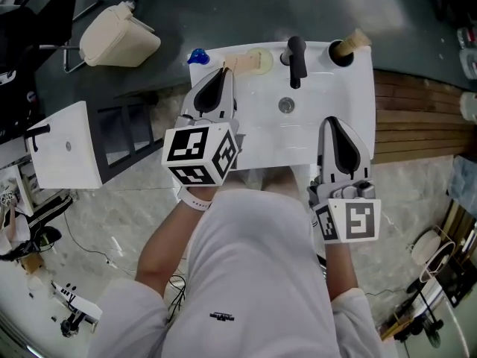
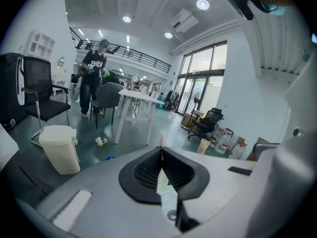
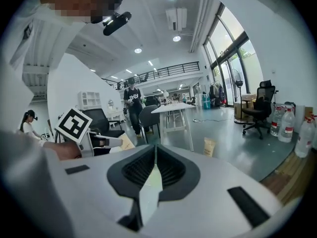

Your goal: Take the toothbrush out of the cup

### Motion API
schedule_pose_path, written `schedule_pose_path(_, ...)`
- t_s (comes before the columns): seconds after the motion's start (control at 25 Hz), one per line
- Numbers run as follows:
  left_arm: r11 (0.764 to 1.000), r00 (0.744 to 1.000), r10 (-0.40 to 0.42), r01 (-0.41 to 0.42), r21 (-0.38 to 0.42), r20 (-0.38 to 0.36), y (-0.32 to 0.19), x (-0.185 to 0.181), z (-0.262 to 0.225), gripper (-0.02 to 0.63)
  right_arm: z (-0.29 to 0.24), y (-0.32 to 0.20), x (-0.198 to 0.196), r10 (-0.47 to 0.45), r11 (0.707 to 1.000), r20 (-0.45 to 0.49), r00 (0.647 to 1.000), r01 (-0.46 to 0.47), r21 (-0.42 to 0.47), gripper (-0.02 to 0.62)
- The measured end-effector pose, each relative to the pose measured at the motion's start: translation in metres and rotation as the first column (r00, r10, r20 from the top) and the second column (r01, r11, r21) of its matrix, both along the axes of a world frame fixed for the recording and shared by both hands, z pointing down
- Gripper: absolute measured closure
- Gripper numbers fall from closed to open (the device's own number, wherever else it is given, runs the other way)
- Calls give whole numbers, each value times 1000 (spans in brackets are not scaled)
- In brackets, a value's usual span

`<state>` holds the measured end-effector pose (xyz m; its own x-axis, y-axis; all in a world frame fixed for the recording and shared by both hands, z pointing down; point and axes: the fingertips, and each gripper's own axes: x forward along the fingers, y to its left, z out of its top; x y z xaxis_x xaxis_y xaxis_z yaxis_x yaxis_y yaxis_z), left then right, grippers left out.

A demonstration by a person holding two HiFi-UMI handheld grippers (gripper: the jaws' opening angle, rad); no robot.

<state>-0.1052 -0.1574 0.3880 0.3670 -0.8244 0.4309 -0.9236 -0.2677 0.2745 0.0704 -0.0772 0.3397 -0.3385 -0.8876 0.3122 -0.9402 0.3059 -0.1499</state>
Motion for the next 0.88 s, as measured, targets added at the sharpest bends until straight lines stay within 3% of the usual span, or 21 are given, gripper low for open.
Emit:
schedule_pose_path(0.32,998,1000,20,-19,65,-12,39,-10,-44,600,-27,20,-7,-6,997,-37,999,9,76,581)
schedule_pose_path(0.44,998,999,43,-42,55,-32,54,-13,-53,600,-34,26,-7,1,996,-43,999,3,94,581)
schedule_pose_path(0.6,996,998,64,-63,69,-6,75,-16,-61,600,-42,34,-5,13,994,-53,999,-7,111,581)
schedule_pose_path(0.88,996,996,84,-84,29,1,94,-23,-53,600,-41,41,-4,50,993,-38,998,-46,105,581)
